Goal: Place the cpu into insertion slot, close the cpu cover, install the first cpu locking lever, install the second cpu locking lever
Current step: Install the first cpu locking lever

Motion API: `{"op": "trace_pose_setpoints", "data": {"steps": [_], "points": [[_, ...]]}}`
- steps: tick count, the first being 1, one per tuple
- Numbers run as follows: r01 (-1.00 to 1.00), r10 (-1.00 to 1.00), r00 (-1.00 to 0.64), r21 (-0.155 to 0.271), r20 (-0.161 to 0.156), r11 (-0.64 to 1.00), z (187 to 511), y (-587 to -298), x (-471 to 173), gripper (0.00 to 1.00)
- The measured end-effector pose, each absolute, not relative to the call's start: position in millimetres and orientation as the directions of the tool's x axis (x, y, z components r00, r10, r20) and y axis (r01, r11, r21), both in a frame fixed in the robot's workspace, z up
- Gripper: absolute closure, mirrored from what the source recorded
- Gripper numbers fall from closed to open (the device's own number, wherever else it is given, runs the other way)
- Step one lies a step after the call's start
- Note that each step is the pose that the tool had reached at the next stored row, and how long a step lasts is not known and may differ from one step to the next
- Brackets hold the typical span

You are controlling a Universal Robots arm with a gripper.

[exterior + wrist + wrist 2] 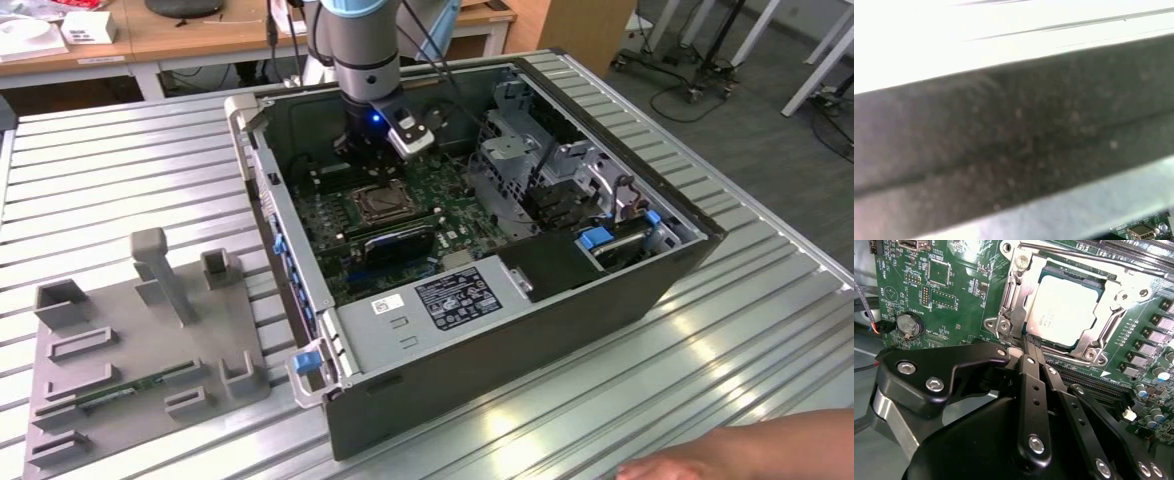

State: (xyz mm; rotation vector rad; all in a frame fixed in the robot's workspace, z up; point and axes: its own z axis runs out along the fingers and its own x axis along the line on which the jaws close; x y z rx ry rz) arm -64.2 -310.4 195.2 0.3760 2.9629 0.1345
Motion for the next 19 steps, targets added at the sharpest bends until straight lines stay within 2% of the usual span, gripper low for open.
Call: {"op": "trace_pose_setpoints", "data": {"steps": [19], "points": [[0.241, 0.255, -0.957, 0.110, -0.139, 0.964, 198.6, -300.9, -63.6, 0.90]]}}
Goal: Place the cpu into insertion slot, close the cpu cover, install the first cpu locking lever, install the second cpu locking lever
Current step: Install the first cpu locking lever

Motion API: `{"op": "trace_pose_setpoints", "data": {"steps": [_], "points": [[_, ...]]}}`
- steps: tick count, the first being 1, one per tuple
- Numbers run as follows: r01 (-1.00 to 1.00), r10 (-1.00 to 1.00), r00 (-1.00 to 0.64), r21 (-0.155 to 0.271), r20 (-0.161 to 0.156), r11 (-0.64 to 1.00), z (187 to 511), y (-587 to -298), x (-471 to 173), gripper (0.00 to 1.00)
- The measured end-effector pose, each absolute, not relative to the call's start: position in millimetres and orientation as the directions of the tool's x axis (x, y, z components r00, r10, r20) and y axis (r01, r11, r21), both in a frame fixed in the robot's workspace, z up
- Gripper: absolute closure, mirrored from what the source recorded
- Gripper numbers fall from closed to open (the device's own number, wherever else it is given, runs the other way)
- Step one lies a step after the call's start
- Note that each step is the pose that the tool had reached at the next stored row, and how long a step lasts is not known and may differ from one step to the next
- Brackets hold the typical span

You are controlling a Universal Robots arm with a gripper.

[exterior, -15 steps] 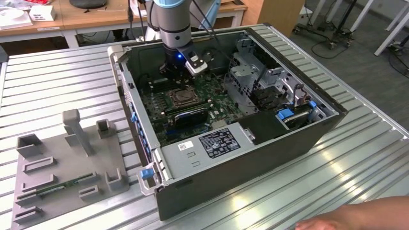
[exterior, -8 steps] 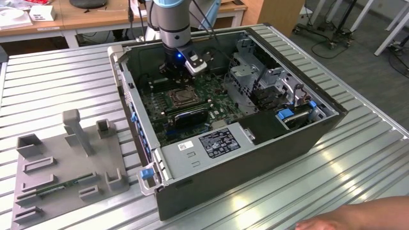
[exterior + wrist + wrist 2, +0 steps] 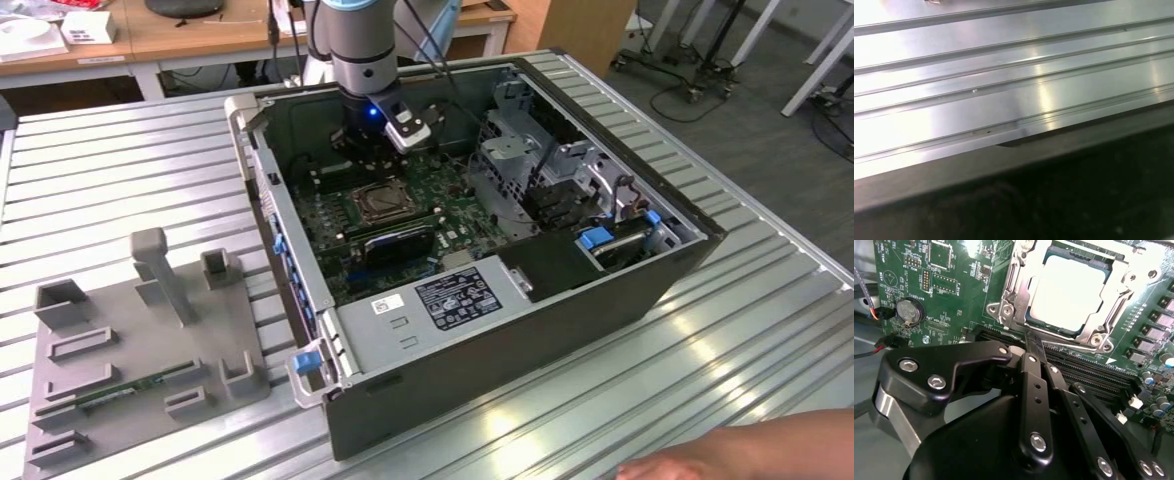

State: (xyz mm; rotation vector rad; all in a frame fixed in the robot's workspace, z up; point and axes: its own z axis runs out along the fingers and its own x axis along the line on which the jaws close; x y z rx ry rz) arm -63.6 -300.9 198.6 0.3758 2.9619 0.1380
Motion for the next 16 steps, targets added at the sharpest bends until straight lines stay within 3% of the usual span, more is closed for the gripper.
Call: {"op": "trace_pose_setpoints", "data": {"steps": [16], "points": [[0.241, 0.255, -0.957, 0.110, -0.139, 0.964, 205.9, -300.6, -63.6, 0.90]]}}
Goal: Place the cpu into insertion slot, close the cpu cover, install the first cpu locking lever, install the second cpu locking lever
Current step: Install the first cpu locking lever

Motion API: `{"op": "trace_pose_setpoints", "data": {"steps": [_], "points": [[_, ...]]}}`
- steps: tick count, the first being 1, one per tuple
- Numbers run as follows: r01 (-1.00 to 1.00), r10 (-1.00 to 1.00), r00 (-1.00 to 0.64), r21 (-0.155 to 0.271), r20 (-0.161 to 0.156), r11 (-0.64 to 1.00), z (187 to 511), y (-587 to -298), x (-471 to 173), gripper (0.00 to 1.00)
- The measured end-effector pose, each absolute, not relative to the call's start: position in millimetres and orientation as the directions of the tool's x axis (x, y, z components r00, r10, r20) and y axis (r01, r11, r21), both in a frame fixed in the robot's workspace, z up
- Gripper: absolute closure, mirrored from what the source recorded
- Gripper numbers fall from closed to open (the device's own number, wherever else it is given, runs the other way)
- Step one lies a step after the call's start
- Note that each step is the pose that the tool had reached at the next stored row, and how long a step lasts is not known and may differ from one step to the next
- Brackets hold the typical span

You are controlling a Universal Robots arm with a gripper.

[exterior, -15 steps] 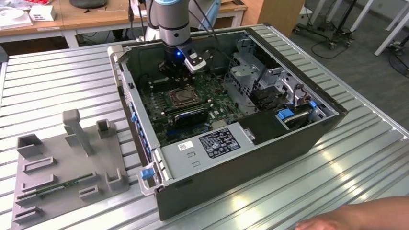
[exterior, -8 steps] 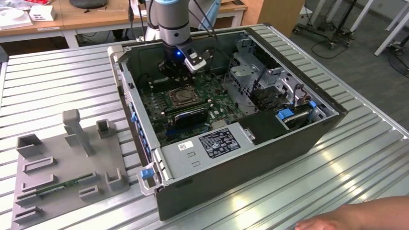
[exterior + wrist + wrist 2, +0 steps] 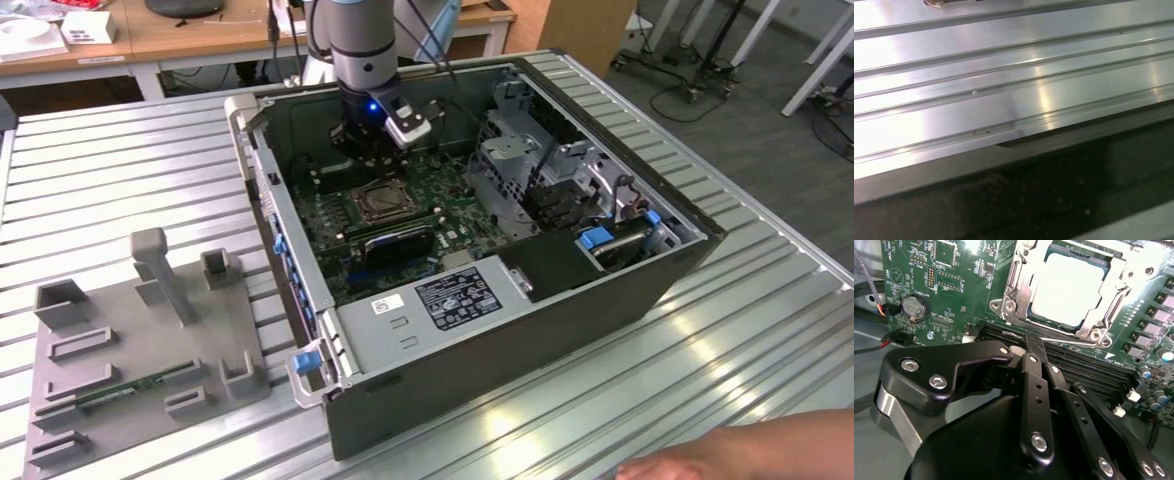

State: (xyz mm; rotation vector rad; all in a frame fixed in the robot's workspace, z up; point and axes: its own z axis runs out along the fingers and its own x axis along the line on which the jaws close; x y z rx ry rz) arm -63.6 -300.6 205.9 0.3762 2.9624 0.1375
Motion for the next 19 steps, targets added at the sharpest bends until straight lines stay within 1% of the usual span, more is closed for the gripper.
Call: {"op": "trace_pose_setpoints", "data": {"steps": [12, 19], "points": [[0.241, 0.255, -0.957, 0.110, -0.139, 0.964, 204.4, -300.1, -63.6, 0.90], [0.241, 0.255, -0.957, 0.110, -0.139, 0.964, 203.9, -294.4, -63.4, 0.90]]}}
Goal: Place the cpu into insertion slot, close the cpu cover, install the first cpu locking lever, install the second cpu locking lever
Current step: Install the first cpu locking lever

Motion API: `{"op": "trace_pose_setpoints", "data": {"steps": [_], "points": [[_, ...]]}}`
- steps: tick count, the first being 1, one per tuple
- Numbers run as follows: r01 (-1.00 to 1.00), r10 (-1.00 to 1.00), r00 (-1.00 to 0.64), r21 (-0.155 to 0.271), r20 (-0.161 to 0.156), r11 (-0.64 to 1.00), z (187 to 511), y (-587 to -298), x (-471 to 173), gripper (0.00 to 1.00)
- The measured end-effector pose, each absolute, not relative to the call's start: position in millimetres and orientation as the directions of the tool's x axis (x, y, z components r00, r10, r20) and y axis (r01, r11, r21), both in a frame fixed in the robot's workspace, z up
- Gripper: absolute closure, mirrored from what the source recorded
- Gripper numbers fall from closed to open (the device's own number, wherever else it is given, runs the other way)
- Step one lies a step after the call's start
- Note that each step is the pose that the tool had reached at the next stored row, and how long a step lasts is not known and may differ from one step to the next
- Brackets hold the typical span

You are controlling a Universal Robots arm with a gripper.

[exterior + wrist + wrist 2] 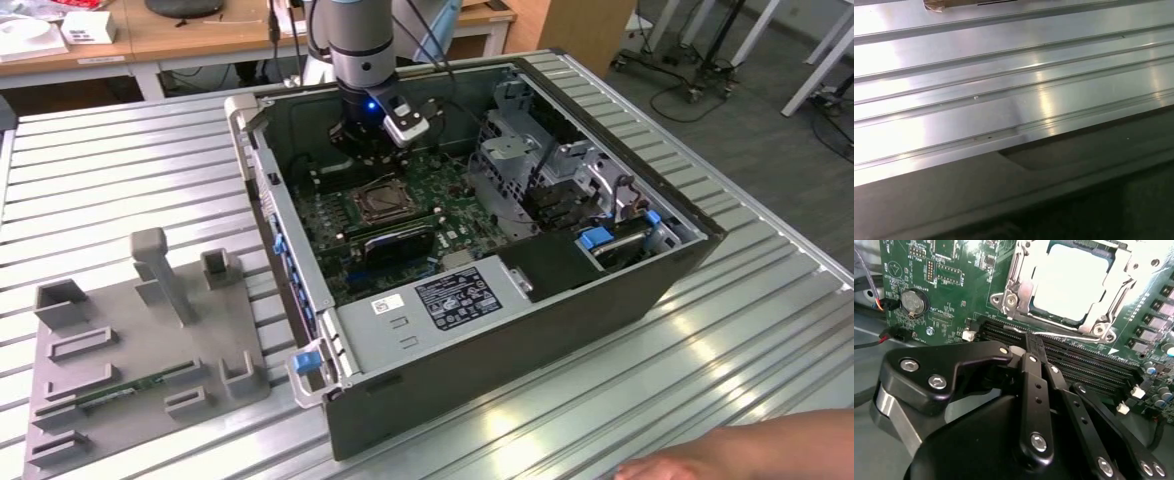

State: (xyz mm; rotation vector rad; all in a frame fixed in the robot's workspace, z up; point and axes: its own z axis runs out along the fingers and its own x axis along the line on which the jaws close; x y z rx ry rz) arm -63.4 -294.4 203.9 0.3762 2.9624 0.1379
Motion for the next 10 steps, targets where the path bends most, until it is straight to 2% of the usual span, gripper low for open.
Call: {"op": "trace_pose_setpoints", "data": {"steps": [10], "points": [[0.241, 0.255, -0.957, 0.110, -0.139, 0.964, 203.7, -294.0, -63.2, 0.90]]}}
